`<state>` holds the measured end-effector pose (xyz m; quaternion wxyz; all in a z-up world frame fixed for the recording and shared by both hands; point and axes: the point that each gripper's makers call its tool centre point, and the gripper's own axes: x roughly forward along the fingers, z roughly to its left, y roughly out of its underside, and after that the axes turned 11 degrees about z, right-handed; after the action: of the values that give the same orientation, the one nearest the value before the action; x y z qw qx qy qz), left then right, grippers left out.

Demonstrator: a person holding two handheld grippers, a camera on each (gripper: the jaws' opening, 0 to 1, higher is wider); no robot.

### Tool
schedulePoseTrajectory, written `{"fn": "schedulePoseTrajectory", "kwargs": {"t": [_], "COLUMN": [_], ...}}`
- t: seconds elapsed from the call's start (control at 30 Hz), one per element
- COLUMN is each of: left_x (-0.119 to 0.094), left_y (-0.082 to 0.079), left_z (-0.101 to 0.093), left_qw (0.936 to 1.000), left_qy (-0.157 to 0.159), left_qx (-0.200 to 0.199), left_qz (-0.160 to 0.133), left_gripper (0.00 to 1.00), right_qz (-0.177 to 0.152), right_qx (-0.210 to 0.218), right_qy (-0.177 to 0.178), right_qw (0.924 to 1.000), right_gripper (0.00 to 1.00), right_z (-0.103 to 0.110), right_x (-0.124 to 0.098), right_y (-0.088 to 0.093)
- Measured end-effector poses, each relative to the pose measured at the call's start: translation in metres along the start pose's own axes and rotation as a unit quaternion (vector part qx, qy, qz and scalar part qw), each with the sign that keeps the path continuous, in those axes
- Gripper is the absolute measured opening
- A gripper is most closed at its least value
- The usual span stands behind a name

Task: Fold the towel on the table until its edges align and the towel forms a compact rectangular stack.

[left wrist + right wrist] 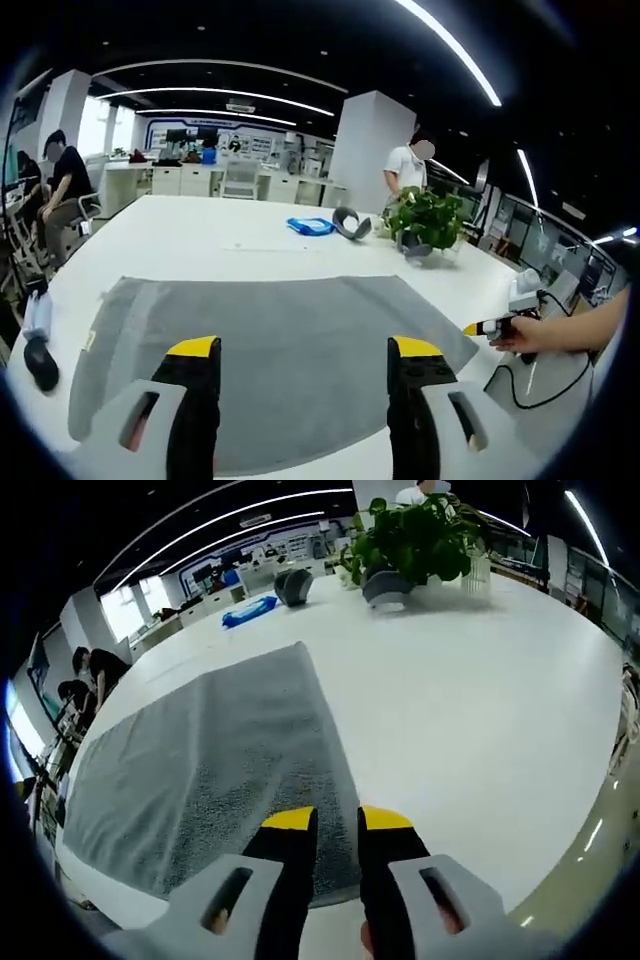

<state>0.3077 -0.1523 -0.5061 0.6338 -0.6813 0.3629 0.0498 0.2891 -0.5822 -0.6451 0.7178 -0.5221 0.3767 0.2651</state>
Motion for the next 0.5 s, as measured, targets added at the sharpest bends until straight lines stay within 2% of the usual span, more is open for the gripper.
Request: {"fn": "schedulePoseTrajectory", "kwargs": {"t": [0.23, 0.33, 0.5], "left_x": [-0.0011, -0.0008, -0.0001], "left_y": [0.0047, 0.0063, 0.0071], "left_z": [0.0007, 0.0029, 0.0033], "left_qw": [1.0000, 0.9999, 0.9999], "left_qy": [-0.001, -0.002, -0.001], "left_qx": [-0.005, -0.010, -0.013], "left_qz": [0.000, 0.001, 0.001], "left_gripper": [0.69, 0.69, 0.69], "right_qz": [0.020, 0.024, 0.026], "right_qx": [-0.035, -0.059, -0.066], "right_qy": [0.003, 0.017, 0.022], "right_qw": [0.9992, 0.9978, 0.9973], "right_gripper": [0.14, 0.12, 0.09], "right_z": [0.0060, 0.0026, 0.0008], "right_x": [0.0081, 0.0054, 0.0044], "right_y": [0.0097, 0.0086, 0.0089]}}
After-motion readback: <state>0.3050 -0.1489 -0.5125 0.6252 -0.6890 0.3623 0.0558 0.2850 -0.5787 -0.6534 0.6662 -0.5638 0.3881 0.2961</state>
